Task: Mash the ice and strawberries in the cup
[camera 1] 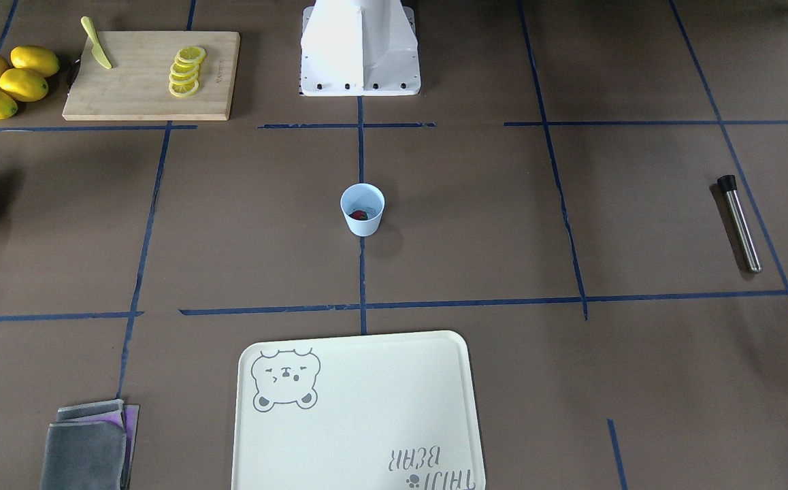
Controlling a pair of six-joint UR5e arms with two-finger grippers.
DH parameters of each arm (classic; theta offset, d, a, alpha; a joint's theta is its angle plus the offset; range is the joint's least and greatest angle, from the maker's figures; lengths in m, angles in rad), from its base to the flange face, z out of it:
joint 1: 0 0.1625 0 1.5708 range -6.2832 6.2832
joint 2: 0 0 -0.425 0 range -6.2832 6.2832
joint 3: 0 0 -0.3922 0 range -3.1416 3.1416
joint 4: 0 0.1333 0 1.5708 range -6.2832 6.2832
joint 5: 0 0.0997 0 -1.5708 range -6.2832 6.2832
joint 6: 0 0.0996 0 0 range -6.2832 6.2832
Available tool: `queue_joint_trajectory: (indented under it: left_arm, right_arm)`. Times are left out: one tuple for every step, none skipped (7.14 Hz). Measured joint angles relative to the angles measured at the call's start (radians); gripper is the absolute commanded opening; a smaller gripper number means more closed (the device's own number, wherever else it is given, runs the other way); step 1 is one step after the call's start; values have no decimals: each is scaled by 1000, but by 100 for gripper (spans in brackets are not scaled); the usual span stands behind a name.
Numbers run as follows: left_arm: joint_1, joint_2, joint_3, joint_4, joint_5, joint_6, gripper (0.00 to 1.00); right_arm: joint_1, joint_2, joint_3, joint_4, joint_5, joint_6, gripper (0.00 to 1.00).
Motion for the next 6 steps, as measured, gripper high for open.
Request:
queue_joint_trajectory:
  left_arm:
    - [2,31,-4,-66,-5,0,100]
    - [5,49,-9,-97,-7,-1,100]
    - [9,56,-12,-108,-7,-1,100]
    - [11,58,-13,-110,-8,-1,100]
    - [12,59,-20,-111,-8,-1,100]
    - [13,60,-34,-109,-7,0,100]
  right_arm:
    - [0,-2,0,2,0,1,99]
    - [0,-4,-1,3,1,3,99]
    - [0,-5,-1,4,1,5,99]
    - [0,-7,-1,5,1,6,99]
    - [0,-7,0,5,0,8,99]
    - [0,-8,2,5,0,10,99]
